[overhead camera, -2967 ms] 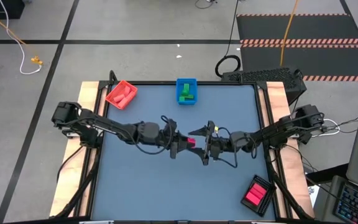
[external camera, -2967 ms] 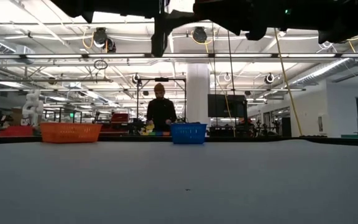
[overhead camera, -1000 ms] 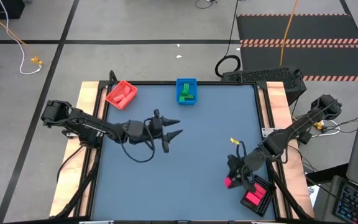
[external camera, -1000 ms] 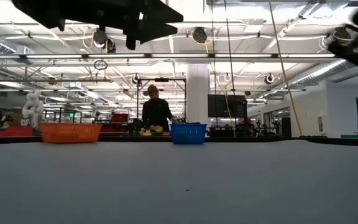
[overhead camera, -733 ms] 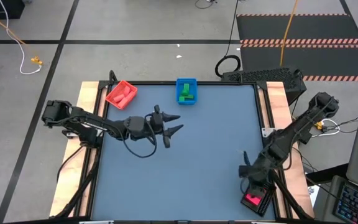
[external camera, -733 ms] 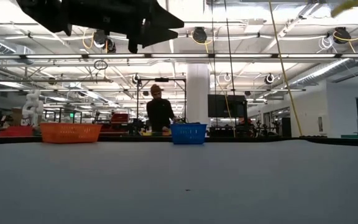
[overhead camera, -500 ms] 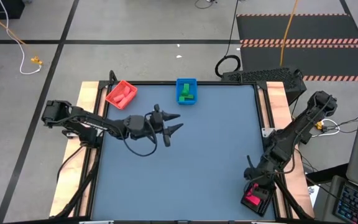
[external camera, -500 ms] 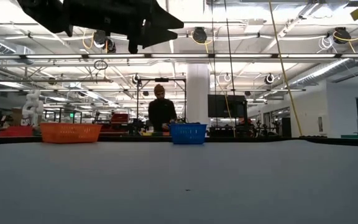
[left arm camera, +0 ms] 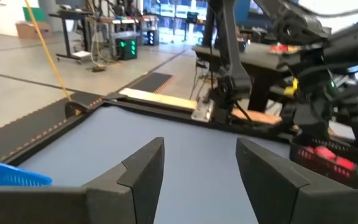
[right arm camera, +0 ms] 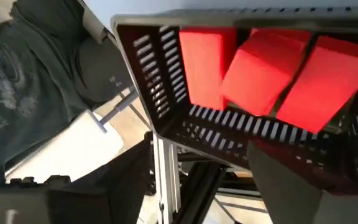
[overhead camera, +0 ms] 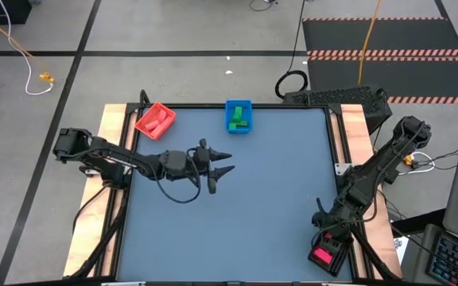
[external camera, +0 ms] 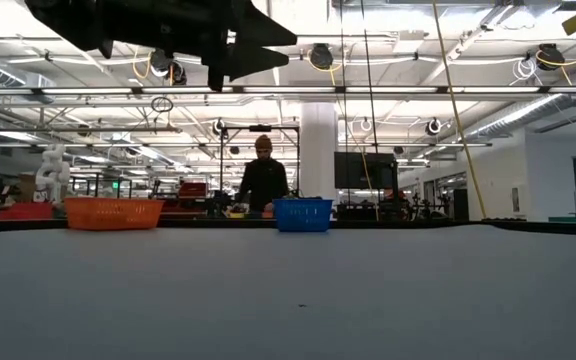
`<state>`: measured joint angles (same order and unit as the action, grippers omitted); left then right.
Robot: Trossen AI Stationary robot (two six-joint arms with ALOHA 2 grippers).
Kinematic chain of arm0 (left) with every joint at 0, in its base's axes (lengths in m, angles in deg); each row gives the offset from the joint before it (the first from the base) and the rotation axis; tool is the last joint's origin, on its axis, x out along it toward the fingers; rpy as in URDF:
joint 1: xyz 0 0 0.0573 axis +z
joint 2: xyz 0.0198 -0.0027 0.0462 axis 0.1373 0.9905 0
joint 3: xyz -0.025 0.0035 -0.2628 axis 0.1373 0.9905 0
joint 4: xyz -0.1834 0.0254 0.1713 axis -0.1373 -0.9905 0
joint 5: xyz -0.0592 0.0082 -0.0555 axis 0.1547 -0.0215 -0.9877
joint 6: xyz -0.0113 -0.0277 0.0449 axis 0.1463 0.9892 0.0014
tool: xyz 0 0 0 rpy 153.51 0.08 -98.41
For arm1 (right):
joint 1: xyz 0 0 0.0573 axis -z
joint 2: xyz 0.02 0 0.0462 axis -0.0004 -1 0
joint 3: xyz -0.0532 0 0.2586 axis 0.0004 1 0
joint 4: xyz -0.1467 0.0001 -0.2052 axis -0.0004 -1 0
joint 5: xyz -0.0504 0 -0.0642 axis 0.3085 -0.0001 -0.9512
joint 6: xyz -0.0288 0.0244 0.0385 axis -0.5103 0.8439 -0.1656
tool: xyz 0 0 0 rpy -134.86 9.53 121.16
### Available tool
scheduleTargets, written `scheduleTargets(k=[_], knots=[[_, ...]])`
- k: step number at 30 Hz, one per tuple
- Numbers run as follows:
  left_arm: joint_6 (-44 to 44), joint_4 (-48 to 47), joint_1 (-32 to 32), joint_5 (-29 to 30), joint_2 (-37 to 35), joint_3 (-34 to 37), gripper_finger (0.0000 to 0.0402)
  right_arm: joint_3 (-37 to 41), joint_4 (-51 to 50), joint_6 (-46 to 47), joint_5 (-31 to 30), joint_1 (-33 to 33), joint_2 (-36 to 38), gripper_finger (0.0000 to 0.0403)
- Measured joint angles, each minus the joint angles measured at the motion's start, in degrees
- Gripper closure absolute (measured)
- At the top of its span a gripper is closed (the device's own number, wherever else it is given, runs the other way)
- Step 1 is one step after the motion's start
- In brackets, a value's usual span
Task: Sort & place blocks by color
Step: Return to Home Position
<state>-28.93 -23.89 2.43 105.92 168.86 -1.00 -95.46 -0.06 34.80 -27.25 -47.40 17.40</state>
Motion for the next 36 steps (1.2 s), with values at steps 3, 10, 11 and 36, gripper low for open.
scheduleTargets(k=[3, 10, 11, 36], knots=[[0.0, -1.51, -0.82, -0.04, 0.0, 0.0, 0.0201, 0.0, 0.13, -2.6, 1.29, 0.11, 0.0, 0.013], [1.77, -2.45, -2.55, -0.11, 0.0, -0.02, 0.0201, 0.0, 0.9, -12.39, -0.63, 2.28, 0.0, 0.014], [1.79, -2.47, -2.71, -0.11, 0.0, -0.02, 0.0201, 0.0, 1.68, -14.08, -1.51, 2.94, 0.0, 0.0142], [2.52, -5.73, -3.05, -0.09, 0.0, -0.09, 0.0202, 0.0, 27.44, -75.01, -26.75, 30.45, 0.0, 0.0149]])
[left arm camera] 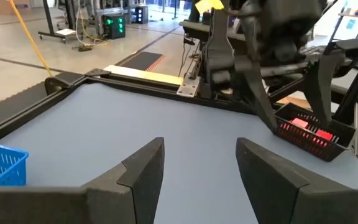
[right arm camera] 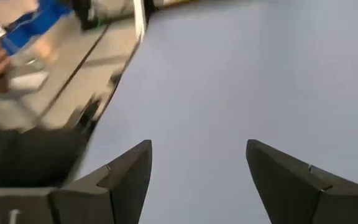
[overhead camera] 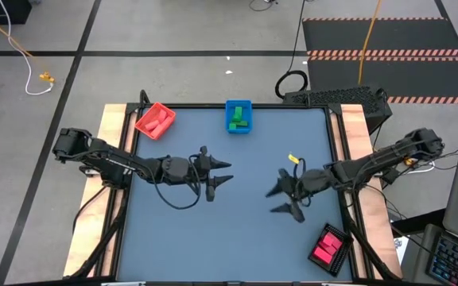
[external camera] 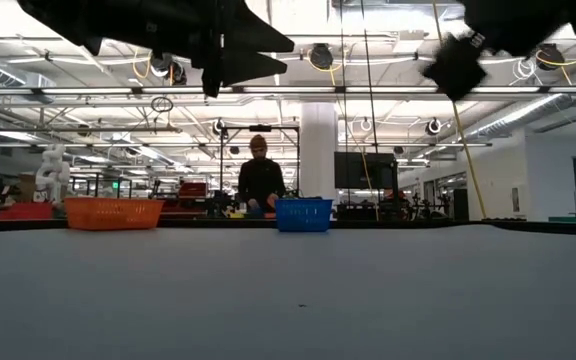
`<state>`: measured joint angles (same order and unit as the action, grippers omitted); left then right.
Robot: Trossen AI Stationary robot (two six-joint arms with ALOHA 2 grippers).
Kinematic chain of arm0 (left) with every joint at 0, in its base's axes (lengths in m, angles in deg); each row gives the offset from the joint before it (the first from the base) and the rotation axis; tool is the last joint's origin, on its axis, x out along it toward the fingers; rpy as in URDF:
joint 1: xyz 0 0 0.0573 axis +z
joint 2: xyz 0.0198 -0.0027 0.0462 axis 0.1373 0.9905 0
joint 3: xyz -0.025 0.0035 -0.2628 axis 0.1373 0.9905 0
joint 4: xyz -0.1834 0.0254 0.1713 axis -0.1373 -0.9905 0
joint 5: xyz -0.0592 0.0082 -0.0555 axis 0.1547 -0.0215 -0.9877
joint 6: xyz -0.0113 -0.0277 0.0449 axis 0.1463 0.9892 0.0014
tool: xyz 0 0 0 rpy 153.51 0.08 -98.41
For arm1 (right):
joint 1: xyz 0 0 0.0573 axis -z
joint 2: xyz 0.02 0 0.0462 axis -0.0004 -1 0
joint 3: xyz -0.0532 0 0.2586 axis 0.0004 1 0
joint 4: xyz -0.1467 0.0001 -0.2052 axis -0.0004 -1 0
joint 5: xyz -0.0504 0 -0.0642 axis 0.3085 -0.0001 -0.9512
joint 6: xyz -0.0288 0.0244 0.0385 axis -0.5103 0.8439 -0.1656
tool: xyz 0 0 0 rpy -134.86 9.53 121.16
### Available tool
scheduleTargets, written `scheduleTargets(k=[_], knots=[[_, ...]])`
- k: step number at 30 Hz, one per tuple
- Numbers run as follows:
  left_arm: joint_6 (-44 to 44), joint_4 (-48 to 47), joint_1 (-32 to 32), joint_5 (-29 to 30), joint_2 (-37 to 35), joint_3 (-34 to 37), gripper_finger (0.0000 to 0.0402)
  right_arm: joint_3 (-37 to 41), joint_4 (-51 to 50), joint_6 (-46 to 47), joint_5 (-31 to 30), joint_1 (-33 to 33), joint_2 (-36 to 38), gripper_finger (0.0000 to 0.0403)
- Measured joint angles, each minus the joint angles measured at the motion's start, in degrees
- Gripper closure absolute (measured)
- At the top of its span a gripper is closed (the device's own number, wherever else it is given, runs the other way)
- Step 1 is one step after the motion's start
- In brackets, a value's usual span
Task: Sort & place blocks by color
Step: Return to Home Position
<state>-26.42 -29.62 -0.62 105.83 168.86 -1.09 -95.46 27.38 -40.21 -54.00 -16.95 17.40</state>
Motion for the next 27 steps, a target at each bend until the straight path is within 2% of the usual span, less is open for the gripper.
scheduleTargets(k=[4, 10, 13, 18, 22, 27], knots=[[-0.08, 1.01, 0.0, 0.0, -0.09, 0.0, 0.0202, 0.0, 9.77, -11.71, -5.73, 1.96, 0.0, 0.0151], [0.17, 1.36, -0.66, -0.02, -0.11, 0.0, 0.0201, 0.0, 13.57, -17.24, -5.97, 5.07, 0.0, 0.0188], [0.17, 1.53, -0.64, -0.07, -0.54, 0.0, 0.0202, 0.0, 13.06, -18.38, -4.88, 6.72, 0.0, 0.0225], [0.56, 0.91, -0.12, -0.14, -1.59, 0.0, 0.0207, 0.0, 11.86, -21.2, -1.39, 9.41, 0.0, 0.0322], [0.63, -0.87, 0.84, -2.98, -3.72, -0.02, 0.0259, 0.0, 10.86, -22.64, 0.17, 11.37, 0.02, 0.0392], [0.09, -9.37, 1.79, -4.14, -10.26, 0.0, 0.0383, 0.0, 7.56, -22.54, 1.04, 12.87, 2.55, 0.0393]])
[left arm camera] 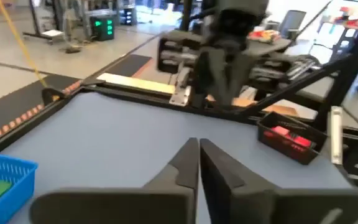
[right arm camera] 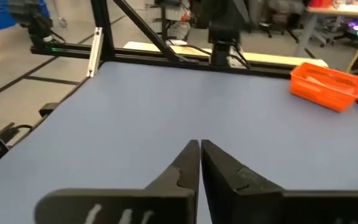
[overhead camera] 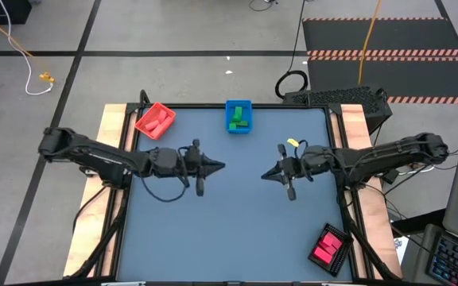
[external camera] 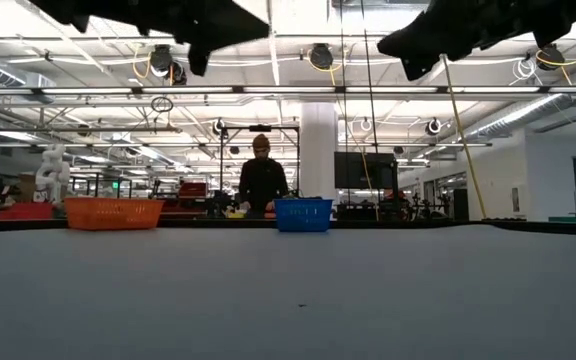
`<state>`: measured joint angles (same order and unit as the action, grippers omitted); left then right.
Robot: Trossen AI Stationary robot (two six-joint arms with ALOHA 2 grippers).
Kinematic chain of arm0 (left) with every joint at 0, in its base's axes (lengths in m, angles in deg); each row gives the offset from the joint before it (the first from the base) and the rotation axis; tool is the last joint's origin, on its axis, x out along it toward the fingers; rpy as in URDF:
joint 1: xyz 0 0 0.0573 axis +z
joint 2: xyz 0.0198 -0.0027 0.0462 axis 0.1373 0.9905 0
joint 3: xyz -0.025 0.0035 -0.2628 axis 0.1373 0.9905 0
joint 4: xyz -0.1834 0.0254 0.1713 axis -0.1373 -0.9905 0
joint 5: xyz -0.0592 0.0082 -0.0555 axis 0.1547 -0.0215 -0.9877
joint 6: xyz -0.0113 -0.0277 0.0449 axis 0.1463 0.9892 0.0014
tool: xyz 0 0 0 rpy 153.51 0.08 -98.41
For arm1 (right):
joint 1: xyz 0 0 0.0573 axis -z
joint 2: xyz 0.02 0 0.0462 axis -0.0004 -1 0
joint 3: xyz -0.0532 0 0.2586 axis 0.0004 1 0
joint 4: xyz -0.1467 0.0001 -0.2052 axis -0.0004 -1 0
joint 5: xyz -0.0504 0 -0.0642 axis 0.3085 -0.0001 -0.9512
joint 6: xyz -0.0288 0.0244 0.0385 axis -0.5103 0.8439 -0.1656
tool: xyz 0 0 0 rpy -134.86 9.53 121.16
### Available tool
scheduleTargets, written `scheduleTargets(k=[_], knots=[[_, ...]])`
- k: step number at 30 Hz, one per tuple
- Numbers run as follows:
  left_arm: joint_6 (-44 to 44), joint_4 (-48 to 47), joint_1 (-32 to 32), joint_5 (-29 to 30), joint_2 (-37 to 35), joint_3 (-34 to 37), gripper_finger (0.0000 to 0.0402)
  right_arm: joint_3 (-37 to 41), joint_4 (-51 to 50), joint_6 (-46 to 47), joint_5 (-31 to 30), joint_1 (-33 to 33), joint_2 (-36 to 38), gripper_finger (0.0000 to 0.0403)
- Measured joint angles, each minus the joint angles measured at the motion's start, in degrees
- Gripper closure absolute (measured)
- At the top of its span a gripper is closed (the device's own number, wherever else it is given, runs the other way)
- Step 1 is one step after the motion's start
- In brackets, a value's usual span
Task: Sort & place blocks by color
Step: Return to Home Position
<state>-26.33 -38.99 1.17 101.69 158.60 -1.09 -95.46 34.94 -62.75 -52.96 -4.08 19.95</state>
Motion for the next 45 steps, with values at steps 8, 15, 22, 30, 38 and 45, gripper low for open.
scheduleTargets(k=[8, 15, 22, 30, 38, 45], knots=[[-0.03, -7.59, -1.74, -2.21, -10.19, 4.51, 0.0398, 0.02, -13.74, 1.09, -0.21, 1.14, 11.77, 0.0402], [2.6, 5.62, -2.57, -1.62, -17.8, 20.09, 0.04, 4.96, -17.29, 4.19, -0.23, 1.12, 20.95, 0.0402], [7.1, 13.81, -1.88, 0.4, -29.31, 34.61, 0.04, 11.46, -16.77, 4.7, -1.27, 1.12, 29.53, 0.0402], [5.47, 9.81, -2.13, 0.33, -39.66, 39.5, 0.0401, 19.64, -13.7, 7.99, -1.58, 1.88, 40.15, 0.0403], [2.92, 2.86, -2.47, -1.76, -45.07, 39.5, 0.0401, 23.91, -17.64, 9.79, -1.57, 1.89, 50.12, 0.0403], [1.38, -1.91, -2.37, -1.85, -49.66, 39.5, 0.0401, 23.96, -23.02, 9.97, -1.55, 1.89, 57.1, 0.0403]])
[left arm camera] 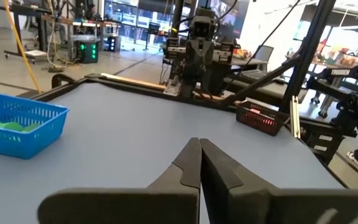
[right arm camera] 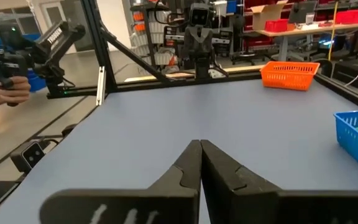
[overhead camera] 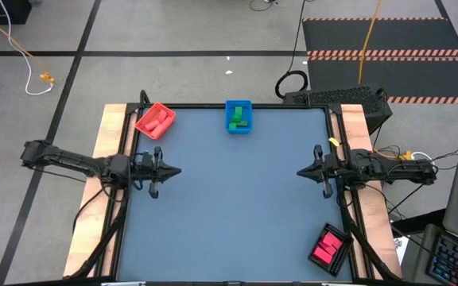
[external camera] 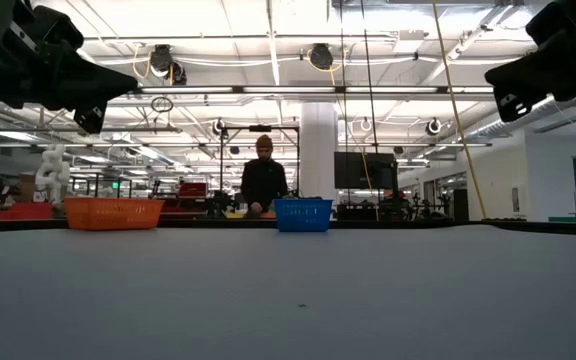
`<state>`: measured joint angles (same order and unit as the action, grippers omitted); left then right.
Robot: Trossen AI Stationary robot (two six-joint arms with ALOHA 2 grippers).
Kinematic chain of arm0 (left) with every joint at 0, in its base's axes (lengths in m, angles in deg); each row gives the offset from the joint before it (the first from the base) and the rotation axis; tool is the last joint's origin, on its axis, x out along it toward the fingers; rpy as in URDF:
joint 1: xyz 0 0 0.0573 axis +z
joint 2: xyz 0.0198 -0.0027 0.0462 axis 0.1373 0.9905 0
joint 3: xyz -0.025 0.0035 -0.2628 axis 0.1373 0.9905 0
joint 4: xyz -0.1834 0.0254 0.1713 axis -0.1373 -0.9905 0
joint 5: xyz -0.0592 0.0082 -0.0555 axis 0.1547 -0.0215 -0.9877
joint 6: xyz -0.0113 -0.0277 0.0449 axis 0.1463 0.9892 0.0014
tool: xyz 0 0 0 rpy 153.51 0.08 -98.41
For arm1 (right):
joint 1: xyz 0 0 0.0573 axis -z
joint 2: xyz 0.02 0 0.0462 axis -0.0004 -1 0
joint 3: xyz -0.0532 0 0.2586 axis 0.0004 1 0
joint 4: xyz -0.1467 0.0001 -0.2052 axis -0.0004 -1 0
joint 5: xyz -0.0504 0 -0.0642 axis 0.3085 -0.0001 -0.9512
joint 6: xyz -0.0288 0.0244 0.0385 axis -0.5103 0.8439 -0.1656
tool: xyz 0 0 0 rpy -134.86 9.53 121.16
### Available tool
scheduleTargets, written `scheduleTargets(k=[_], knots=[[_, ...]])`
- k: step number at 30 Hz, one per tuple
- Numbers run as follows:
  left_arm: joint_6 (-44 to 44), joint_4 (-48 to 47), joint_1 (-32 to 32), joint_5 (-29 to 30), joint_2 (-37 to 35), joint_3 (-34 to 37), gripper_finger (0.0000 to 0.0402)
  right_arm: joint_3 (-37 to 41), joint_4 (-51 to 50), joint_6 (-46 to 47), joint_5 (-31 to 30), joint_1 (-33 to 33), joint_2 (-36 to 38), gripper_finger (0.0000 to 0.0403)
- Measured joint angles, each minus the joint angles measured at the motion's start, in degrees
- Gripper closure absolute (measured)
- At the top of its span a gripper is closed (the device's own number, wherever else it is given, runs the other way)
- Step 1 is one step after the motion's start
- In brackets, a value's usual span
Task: Sort & place blocks by color
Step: Return to Home Position
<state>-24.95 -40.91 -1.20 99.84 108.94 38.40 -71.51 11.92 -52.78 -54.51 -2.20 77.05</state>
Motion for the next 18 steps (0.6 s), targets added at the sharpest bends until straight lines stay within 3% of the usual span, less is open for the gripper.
scheduleTargets(k=[11, 18], knots=[[0.71, -8.28, 0.16, -0.06, -7.49, 0.0, 0.0401, -0.02, -3.22, -0.1, 0.24, 0.0, 1.2, 0.0403], [-1.04, -10.19, 0.16, -0.03, -12.41, -0.01, 0.0401, -0.02, 2.41, -0.64, 3.43, -0.02, 1.22, 0.0403]])
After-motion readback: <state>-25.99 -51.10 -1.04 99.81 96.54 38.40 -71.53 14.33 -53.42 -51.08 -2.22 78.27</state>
